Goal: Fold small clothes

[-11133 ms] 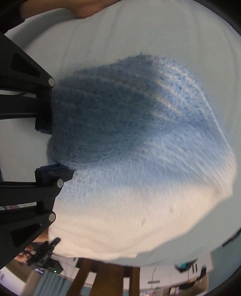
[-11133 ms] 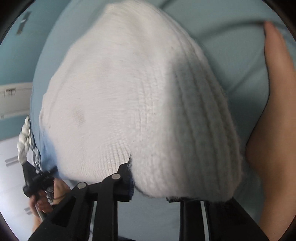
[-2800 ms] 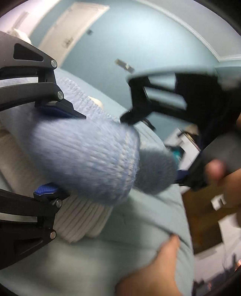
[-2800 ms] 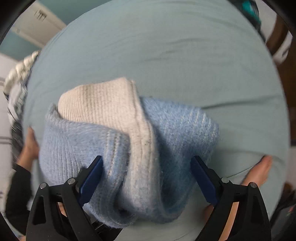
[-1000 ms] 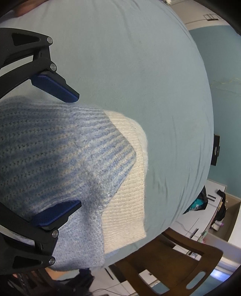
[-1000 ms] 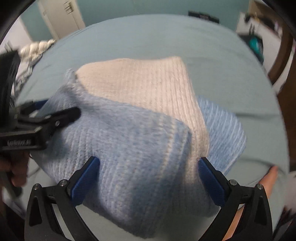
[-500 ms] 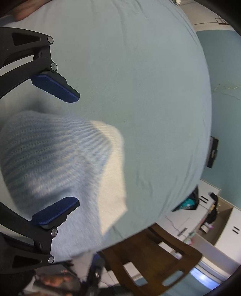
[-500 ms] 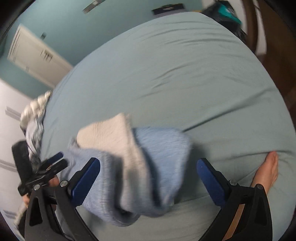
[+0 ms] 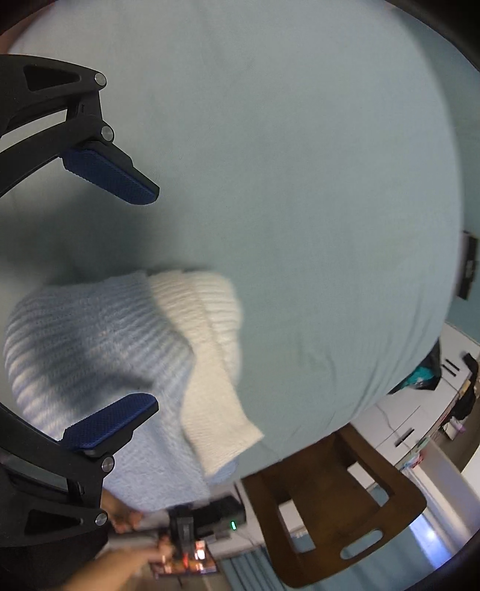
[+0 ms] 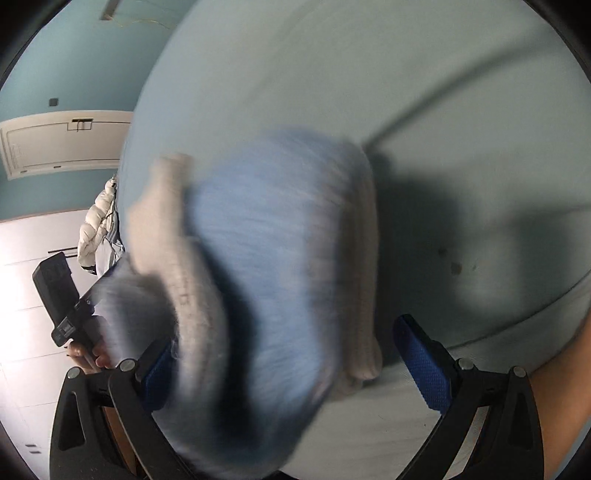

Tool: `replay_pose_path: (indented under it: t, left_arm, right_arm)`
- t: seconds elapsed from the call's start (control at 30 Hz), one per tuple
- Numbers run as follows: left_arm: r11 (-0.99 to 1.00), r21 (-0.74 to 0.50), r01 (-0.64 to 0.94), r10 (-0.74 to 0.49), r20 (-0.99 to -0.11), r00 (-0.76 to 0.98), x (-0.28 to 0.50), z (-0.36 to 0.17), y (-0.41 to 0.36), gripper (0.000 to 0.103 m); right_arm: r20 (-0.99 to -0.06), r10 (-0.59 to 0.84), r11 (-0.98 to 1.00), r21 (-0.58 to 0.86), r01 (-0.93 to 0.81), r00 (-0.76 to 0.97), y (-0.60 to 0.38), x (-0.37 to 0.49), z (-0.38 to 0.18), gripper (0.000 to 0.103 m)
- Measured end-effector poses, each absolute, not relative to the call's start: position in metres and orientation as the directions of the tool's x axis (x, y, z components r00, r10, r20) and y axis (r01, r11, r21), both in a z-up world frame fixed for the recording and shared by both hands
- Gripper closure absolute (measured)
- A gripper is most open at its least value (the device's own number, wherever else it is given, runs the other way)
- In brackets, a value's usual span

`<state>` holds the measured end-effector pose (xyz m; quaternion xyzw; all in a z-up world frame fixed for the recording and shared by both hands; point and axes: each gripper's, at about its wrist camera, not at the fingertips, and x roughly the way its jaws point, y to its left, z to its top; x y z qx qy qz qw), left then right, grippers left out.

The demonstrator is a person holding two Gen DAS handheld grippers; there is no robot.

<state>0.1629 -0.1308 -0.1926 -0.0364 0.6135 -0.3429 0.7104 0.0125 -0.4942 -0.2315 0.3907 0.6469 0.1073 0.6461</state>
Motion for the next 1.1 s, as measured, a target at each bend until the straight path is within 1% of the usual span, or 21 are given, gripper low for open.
replay_pose_path:
  t: [0.07,0.1,0.17,0.23,0.27,0.3,0.37,0.43,0.53,0.57,0.67,0.77,0.93,1.1]
  left_arm:
    - [0.72,-0.552,0.42,-0.59,-0.806,-0.049,0.161,-0.211,-0.132,0.0]
    - [0.685,-0.611,0.396,-0.637,-0.767,-0.08,0.158,-0.222,-0.131,0.0]
    - [0.642,-0.681,0.353,-0.694,-0.711,-0.109,0.157,-0.235,-0.129,0.0]
    - [0.59,-0.751,0.296,-0.746,-0.647,-0.154,0.156,-0.25,-0.129,0.0]
    - [0.568,-0.779,0.266,-0.766,-0.618,-0.176,0.156,-0.257,-0.13,0.0]
    - [0.553,-0.8,0.232,-0.783,-0.595,-0.184,0.156,-0.266,-0.129,0.0]
    - [0.544,-0.809,0.221,-0.794,-0.582,-0.178,0.156,-0.271,-0.133,0.0]
    - [0.541,-0.813,0.216,-0.791,-0.579,-0.198,0.158,-0.273,-0.138,0.0]
    - [0.545,-0.802,0.246,-0.77,-0.594,-0.231,0.157,-0.27,-0.143,0.0]
    - [0.537,-0.803,0.257,-0.77,-0.591,-0.238,0.157,-0.267,-0.143,0.0]
    - [0.472,-0.832,0.29,-0.806,-0.541,-0.24,0.15,-0.255,-0.142,0.0]
    - [0.433,-0.861,0.266,-0.84,-0.493,-0.226,0.155,-0.243,-0.138,0.0]
    - [0.46,-0.85,0.255,-0.864,-0.495,-0.091,0.193,-0.22,-0.109,0.0]
    - [0.514,-0.804,0.301,-0.847,-0.53,0.031,0.251,-0.188,-0.088,0.0]
  right_arm:
    - [-0.672,0.71,0.556,0.718,0.418,0.21,-0.499,-0.003,-0.252,0.001]
    - [-0.632,0.74,0.503,0.747,0.435,0.23,-0.502,-0.008,-0.26,0.001]
    - [-0.545,0.802,0.407,0.799,0.444,0.246,-0.503,-0.014,-0.279,0.001]
    - [-0.492,0.834,0.359,0.827,0.432,0.25,-0.503,-0.014,-0.29,0.001]
    - [-0.483,0.84,0.354,0.832,0.426,0.246,-0.502,-0.012,-0.292,0.001]
    - [-0.477,0.846,0.353,0.836,0.42,0.239,-0.501,-0.009,-0.293,0.001]
    - [-0.479,0.848,0.362,0.836,0.413,0.228,-0.498,-0.006,-0.291,0.001]
    - [-0.518,0.827,0.407,0.819,0.404,0.219,-0.491,-0.003,-0.284,0.001]
    - [-0.575,0.793,0.494,0.8,0.34,0.201,-0.478,0.0,-0.265,0.001]
    - [-0.584,0.787,0.512,0.799,0.316,0.201,-0.475,0.001,-0.257,0.005]
    - [-0.576,0.788,0.53,0.814,0.237,0.219,-0.465,0.005,-0.228,0.011]
    - [-0.556,0.796,0.541,0.831,0.131,0.239,-0.452,0.016,-0.195,0.012]
    - [-0.552,0.79,0.564,0.825,0.036,0.266,-0.429,0.062,-0.156,0.012]
    - [-0.511,0.802,0.55,0.834,-0.048,0.31,-0.413,0.119,-0.134,0.012]
